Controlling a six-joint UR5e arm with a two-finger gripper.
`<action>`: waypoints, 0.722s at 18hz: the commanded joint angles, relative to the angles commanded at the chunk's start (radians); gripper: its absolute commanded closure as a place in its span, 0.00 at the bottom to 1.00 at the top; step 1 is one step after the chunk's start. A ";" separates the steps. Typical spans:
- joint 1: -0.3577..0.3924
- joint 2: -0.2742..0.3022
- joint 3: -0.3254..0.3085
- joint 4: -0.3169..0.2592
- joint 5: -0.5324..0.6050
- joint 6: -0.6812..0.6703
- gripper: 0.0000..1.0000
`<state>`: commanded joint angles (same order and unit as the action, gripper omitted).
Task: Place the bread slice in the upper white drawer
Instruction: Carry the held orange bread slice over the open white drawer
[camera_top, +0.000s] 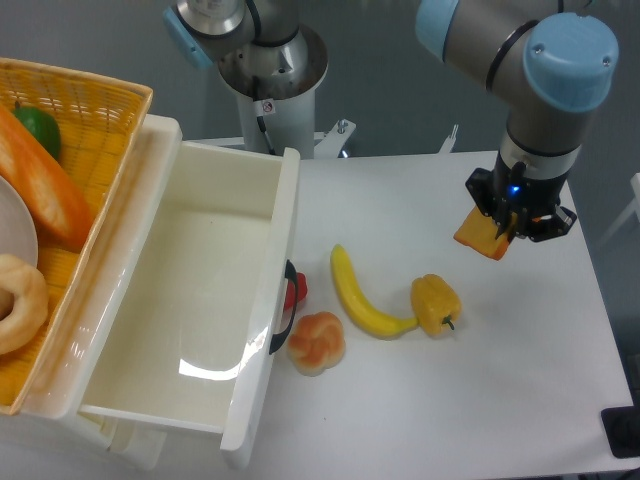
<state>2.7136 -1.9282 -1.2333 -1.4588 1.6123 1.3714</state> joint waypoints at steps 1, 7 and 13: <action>-0.005 0.000 -0.003 0.002 0.000 0.000 1.00; -0.034 0.029 -0.018 0.002 -0.069 -0.081 1.00; -0.034 0.096 -0.018 0.003 -0.221 -0.181 1.00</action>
<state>2.6799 -1.8317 -1.2517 -1.4557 1.3916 1.1907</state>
